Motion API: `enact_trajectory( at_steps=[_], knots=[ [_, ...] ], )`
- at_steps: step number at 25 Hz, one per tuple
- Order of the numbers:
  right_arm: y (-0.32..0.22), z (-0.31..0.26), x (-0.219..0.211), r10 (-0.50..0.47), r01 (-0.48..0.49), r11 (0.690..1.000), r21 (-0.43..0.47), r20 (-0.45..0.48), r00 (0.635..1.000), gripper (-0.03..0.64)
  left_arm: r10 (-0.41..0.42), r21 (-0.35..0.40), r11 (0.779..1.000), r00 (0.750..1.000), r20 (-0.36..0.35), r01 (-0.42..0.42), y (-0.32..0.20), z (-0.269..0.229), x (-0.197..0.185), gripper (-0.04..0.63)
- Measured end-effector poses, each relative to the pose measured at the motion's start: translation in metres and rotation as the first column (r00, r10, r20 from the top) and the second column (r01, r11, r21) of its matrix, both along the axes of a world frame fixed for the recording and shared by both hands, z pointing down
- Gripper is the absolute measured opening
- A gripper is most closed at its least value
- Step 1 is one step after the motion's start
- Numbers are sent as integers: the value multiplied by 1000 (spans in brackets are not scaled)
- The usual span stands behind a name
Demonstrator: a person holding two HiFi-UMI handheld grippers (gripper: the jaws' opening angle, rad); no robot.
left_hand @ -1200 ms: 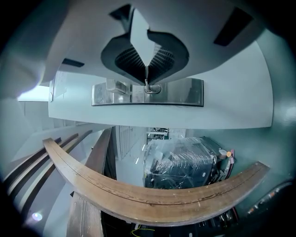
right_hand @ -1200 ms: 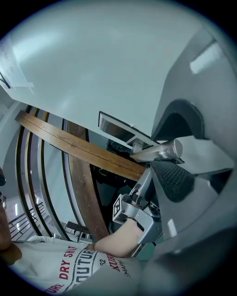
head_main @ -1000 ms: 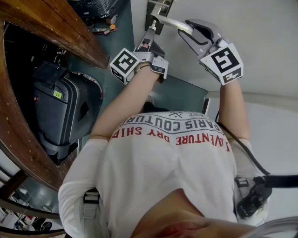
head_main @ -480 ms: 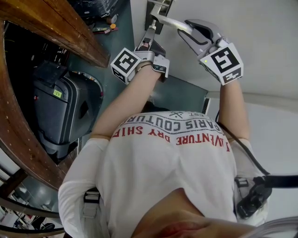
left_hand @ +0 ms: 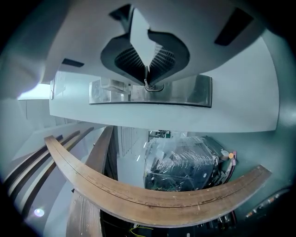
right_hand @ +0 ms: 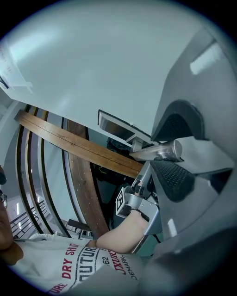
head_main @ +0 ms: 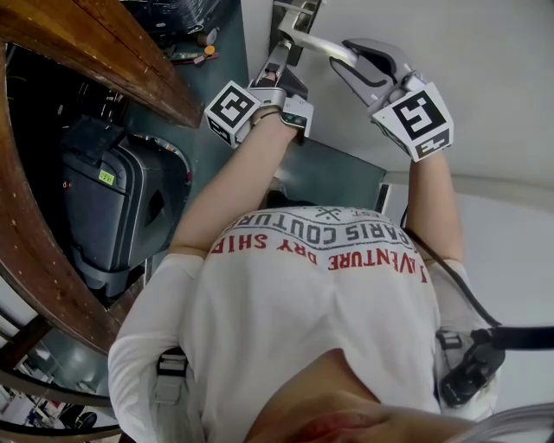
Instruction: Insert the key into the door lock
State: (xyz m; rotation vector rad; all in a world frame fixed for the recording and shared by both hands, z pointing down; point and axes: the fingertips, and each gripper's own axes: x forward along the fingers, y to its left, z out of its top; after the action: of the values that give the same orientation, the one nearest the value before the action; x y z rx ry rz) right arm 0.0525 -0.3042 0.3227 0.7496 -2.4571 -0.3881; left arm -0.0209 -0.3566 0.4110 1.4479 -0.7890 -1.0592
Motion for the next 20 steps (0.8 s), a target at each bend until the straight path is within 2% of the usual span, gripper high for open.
enact_trajectory(
  at_steps=[4, 6, 10, 12, 14, 15, 16, 17, 18, 19, 20],
  knots=[
    [-1, 0, 0, 7, -7, 1000, 8, 13, 1000, 127, 4, 23, 1000, 1000, -8, -4, -3, 1, 0, 25],
    [-1, 1, 0, 14, -14, 1000, 15, 17, 1000, 127, 31, 39, 999, 999, 27, -32, -5, 4, 0, 37],
    [-5, -3, 7, 74, -75, 997, 14, 67, 995, 132, 95, 65, 992, 978, 186, -109, -1, 14, -8, 143],
    [0, -12, 18, 117, -119, 993, 9, 119, 986, 133, 108, 80, 987, 949, 296, -137, 14, 14, -18, 146],
    [20, -20, 27, 131, -132, 991, -4, 140, 981, 132, 132, 119, 973, 904, 406, -196, 41, 1, -24, 144],
    [35, -23, 28, 125, -124, 992, -16, 144, 982, 130, 148, 150, 959, 875, 462, -241, 59, -11, -24, 143],
    [52, -24, 27, 116, -112, 993, -35, 148, 982, 127, 161, 186, 936, 834, 528, -298, 78, -25, -23, 143],
    [71, -25, 25, 109, -100, 993, -60, 153, 982, 100, 161, 219, 906, 775, 611, -361, 99, -40, -19, 137],
    [91, -23, 23, 106, -93, 992, -89, 160, 981, 63, 145, 239, 872, 694, 706, -426, 123, -53, -14, 94],
    [112, -22, 22, 107, -87, 989, -119, 166, 980, 14, 115, 245, 836, 593, 797, -491, 148, -65, -8, 24],
    [133, -20, 20, 106, -81, 986, -149, 171, 980, 2, 77, 241, 797, 488, 869, -554, 173, -75, -1, 2]
  ],
)
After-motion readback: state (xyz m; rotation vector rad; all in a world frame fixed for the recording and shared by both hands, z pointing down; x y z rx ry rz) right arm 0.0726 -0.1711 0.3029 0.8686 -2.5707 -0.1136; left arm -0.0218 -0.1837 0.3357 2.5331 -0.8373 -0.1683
